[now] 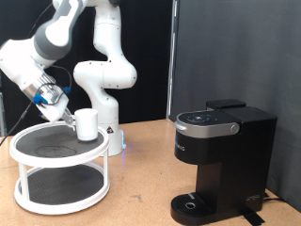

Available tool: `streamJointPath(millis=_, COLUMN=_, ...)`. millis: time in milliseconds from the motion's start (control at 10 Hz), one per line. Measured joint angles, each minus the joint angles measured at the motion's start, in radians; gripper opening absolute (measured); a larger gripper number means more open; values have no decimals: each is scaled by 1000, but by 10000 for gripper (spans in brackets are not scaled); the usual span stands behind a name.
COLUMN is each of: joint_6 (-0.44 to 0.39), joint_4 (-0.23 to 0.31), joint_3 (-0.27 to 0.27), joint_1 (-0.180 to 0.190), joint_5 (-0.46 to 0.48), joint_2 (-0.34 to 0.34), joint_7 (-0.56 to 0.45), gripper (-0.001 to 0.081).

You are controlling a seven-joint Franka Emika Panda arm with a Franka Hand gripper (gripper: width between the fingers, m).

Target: Make a cup of coffee with the keurig machine

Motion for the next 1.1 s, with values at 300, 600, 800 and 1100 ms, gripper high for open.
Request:
streamJointPath(millis=300, joint_6=-104, joint_4=58, joint_3=-13, joint_1=-24, joint_5=-27, joint_2=-45, joint_7=30, gripper=4)
streamJointPath(millis=600, joint_6=-126, joint_4=59, joint_3=-12, joint_1=-30, joint_5=-21, joint_2=-61, joint_7=31, gripper=4)
streamJointPath(millis=800, joint_6=-111, joint_4=45, joint_3=4, joint_1=-11, joint_5=89, joint_2=-59, joint_7=65, gripper=4)
streamJointPath(millis=1100, joint_6=22, joint_4=18, joint_3=91, joint_1=25, joint_5=214, joint_2=-56, joint_7=178, gripper=4)
